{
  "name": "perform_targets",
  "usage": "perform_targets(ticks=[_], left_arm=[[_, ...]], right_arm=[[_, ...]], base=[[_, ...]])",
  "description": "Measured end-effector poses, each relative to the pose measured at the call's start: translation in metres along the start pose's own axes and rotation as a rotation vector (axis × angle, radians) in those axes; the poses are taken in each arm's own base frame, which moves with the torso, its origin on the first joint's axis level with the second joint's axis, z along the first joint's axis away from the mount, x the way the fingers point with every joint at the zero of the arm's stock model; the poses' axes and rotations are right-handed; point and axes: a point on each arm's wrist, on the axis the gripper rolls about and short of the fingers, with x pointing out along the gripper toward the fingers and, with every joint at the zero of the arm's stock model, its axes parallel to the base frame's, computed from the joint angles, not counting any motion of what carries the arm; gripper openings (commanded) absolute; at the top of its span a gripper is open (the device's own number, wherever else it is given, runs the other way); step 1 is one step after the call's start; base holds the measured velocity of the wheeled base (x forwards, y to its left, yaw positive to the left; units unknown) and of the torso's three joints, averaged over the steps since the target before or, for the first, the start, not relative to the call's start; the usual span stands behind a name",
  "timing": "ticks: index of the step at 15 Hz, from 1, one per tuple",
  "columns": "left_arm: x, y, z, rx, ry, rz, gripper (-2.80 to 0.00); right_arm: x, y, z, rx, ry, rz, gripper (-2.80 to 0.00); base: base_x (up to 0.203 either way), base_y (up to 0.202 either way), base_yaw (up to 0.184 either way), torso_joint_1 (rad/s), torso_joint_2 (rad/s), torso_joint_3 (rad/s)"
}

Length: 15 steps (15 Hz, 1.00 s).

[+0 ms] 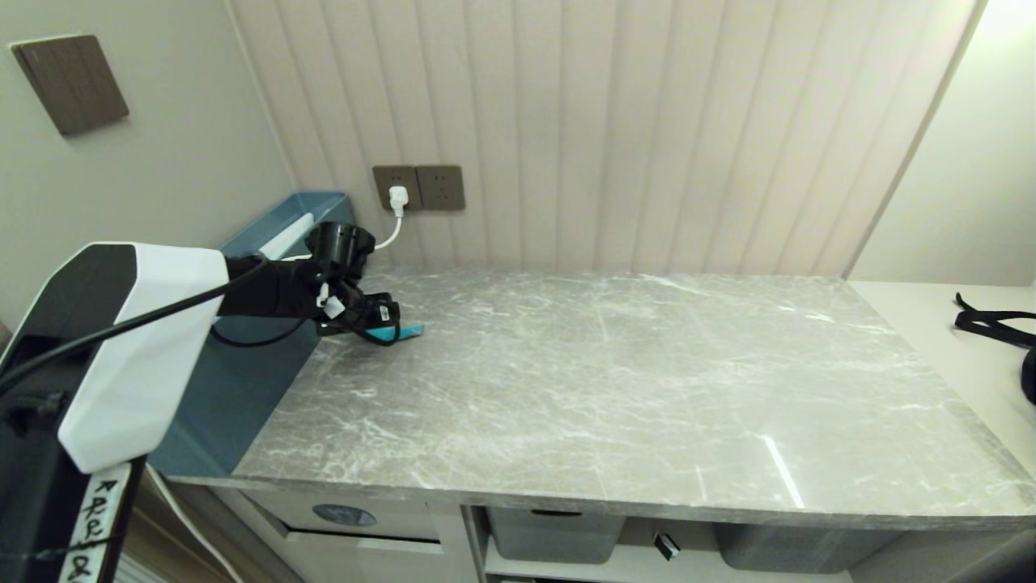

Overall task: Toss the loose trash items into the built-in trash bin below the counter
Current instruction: Pick up the garbage

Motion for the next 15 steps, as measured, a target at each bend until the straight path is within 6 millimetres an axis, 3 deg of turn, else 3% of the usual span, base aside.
perform_targets(ticks=[4,15], left_arm=[[0.006,0.007,-0.001,-0.009,0.000,0.011,0.00],[0.026,0.004,-0.008,-0.021,-0.049,-0.008,0.00]], right_arm=[[0.000,0.000,0.000,0.000,0.000,0.000,-2.80],[0.000,0.000,0.000,0.000,0.000,0.000,-2.80]], base=[[0.000,0.000,0.000,0.000,0.00,0.000],[0.000,0.000,0.000,0.000,0.00,0.000]])
